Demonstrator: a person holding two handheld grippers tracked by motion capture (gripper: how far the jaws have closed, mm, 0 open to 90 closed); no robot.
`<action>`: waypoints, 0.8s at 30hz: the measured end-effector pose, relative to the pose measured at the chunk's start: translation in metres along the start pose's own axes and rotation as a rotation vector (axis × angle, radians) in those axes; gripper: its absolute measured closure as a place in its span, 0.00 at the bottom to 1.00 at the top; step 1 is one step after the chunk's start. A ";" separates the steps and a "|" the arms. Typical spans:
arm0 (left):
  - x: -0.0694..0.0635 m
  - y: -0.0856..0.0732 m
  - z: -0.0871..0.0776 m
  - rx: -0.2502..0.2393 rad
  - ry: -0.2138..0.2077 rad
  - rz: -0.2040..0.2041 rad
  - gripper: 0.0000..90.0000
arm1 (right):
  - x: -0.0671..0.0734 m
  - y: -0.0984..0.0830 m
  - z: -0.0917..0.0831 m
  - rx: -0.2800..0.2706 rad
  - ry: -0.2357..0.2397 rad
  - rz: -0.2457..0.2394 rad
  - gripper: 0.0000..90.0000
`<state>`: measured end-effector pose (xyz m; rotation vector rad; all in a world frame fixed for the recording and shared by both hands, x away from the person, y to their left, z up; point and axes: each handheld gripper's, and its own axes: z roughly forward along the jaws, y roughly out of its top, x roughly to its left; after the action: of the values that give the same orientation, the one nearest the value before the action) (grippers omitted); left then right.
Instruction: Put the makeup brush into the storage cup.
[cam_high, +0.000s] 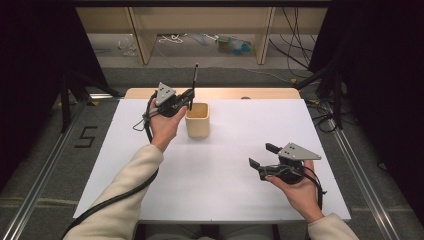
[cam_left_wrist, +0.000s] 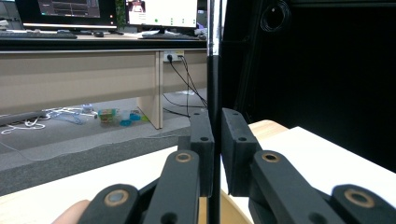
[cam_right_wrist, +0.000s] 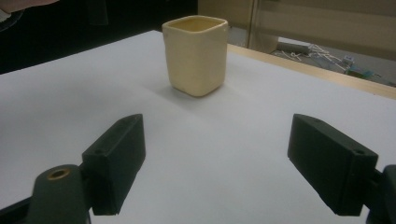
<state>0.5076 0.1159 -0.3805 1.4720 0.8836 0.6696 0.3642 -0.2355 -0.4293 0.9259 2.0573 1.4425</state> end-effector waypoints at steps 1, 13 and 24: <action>0.000 0.000 0.000 0.000 0.002 0.005 0.93 | 0.000 0.000 0.000 0.001 0.000 0.000 0.23; -0.002 0.002 0.004 0.001 -0.004 0.004 0.93 | 0.000 0.000 0.000 0.000 0.002 -0.001 0.23; -0.003 0.002 0.007 -0.003 -0.004 0.002 0.93 | 0.000 0.000 -0.001 0.011 0.009 0.002 0.22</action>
<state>0.5123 0.1100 -0.3786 1.4719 0.8776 0.6690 0.3634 -0.2358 -0.4286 0.9274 2.0740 1.4402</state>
